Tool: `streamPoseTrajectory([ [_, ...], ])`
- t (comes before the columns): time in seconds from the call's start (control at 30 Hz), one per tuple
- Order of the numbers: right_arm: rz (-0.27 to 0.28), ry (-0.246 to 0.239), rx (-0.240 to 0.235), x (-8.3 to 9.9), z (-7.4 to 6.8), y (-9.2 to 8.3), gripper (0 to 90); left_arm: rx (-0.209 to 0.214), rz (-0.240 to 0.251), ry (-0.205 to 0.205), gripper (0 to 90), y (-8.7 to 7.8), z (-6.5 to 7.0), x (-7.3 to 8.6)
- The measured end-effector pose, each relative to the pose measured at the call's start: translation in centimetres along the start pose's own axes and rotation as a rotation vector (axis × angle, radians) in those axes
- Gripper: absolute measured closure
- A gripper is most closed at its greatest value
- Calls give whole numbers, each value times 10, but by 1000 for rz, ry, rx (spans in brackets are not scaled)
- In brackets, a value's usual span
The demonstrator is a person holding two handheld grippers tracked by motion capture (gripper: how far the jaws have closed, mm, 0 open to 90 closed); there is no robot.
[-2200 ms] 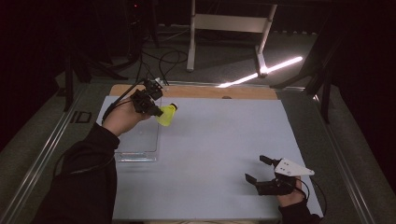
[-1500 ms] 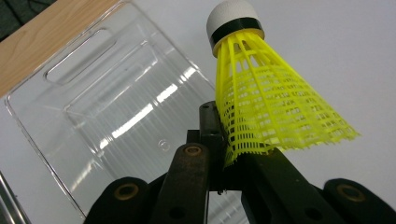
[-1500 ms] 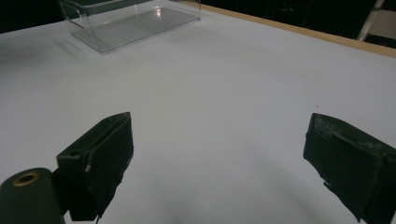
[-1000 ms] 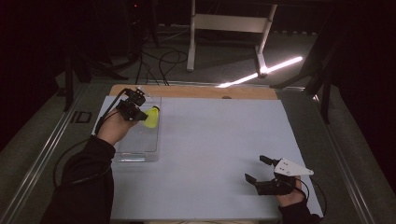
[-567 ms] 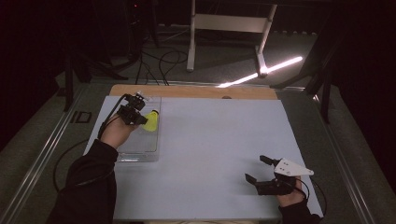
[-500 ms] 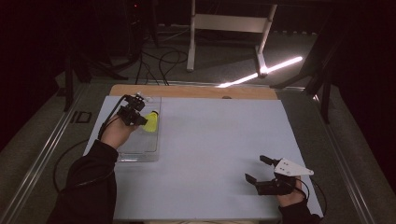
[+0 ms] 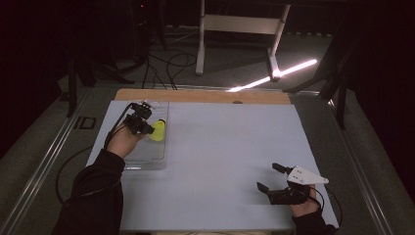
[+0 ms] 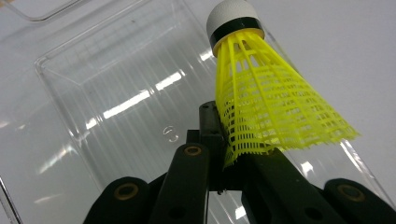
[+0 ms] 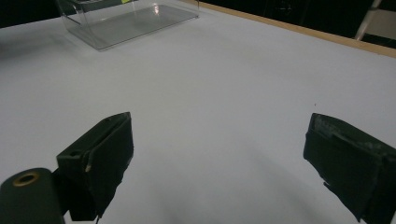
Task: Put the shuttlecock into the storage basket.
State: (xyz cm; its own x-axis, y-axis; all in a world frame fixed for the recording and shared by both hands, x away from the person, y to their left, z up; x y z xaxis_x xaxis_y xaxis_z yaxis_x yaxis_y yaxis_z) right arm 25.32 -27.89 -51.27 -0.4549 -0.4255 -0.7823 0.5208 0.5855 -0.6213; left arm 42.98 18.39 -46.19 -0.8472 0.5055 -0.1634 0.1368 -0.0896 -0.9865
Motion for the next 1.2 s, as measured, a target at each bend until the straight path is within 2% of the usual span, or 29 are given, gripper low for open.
streamPoseTrajectory([
  [0.23,-2,-1,2,0,0,0,87,7,-14,-9,900,8,0,0],
  [0.47,-3,-1,2,0,0,0,87,18,-35,-1,894,12,3,0],
  [0.5,-4,0,1,0,0,0,87,2,-37,7,885,13,5,0],
  [0.6,-5,0,0,0,0,0,87,3,-45,10,822,15,5,-1],
  [0.67,-5,0,1,0,0,0,87,6,-64,15,758,19,6,-1],
  [0.7,-6,-1,1,0,0,0,87,19,-85,19,702,22,7,0],
  [0.77,-8,-1,1,0,0,0,87,20,-95,19,605,23,8,0],
  [0.87,-10,-1,0,0,0,0,87,18,-89,8,439,21,8,1],
  [0.93,-11,-1,-1,0,0,0,87,8,-88,-2,303,18,8,1],
  [1.03,-13,-1,-1,0,0,1,87,-16,-75,-21,160,9,8,3],
  [1.2,-15,-4,-2,0,0,1,87,-4,-52,-30,50,0,8,4],
])
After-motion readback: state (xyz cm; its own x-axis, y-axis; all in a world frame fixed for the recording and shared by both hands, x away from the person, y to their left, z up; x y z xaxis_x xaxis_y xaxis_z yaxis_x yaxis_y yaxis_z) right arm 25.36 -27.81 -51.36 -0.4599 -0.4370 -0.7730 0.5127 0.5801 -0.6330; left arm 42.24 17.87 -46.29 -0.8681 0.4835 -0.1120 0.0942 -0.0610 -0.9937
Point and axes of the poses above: each handheld gripper's, and its own axes: y roughly forward along the jaws, x roughly out of its underside, z roughly to its right, the point moved 2 cm from there along y, roughly forward along the jaws, and after that the axes turned 14 degrees about -z, right-handed, at the moved point
